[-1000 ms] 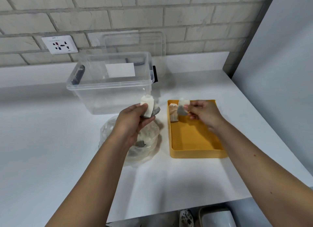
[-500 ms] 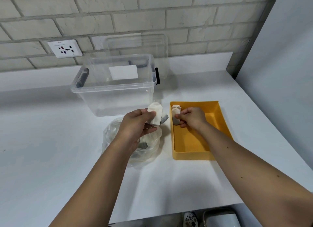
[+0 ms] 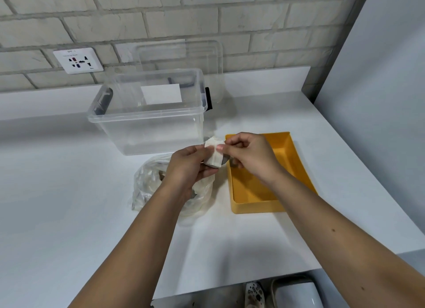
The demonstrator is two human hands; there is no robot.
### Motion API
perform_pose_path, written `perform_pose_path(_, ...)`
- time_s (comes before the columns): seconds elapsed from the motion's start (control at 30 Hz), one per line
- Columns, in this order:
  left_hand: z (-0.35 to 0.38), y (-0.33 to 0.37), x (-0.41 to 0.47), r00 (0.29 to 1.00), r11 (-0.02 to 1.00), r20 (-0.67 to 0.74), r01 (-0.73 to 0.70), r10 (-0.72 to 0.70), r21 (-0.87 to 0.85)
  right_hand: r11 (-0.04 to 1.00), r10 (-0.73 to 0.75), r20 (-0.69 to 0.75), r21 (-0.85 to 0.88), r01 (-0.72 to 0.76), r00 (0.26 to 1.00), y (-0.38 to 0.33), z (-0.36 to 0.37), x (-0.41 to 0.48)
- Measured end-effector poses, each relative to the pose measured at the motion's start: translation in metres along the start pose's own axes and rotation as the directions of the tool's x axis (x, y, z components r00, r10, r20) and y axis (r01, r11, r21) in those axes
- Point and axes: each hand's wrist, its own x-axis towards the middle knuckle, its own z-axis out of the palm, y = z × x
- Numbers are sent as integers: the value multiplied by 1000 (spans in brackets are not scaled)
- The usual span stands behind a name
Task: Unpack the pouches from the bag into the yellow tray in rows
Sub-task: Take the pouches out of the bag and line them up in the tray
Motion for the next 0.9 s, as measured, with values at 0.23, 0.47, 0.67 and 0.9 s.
perform_pose_path(0.23, 2, 1, -7, 987, 988, 162, 39, -14, -149, 972, 94, 25, 213, -97, 995, -4, -4, -3)
perform_pose_path(0.47, -3, -1, -1, 997, 992, 80, 10, 0, -124, 933, 101, -27, 350, -85, 995, -10, -15, 10)
perform_pose_path(0.67, -13, 4, 1, 999, 995, 0, -43, 43, -93, 991, 30, -9, -133, -31, 1000, 27, -43, 32)
perform_pose_path(0.9, -11, 4, -6, 999, 998, -15, -49, 48, -37, 952, 130, 102, -292, -95, 986, 71, -34, 49)
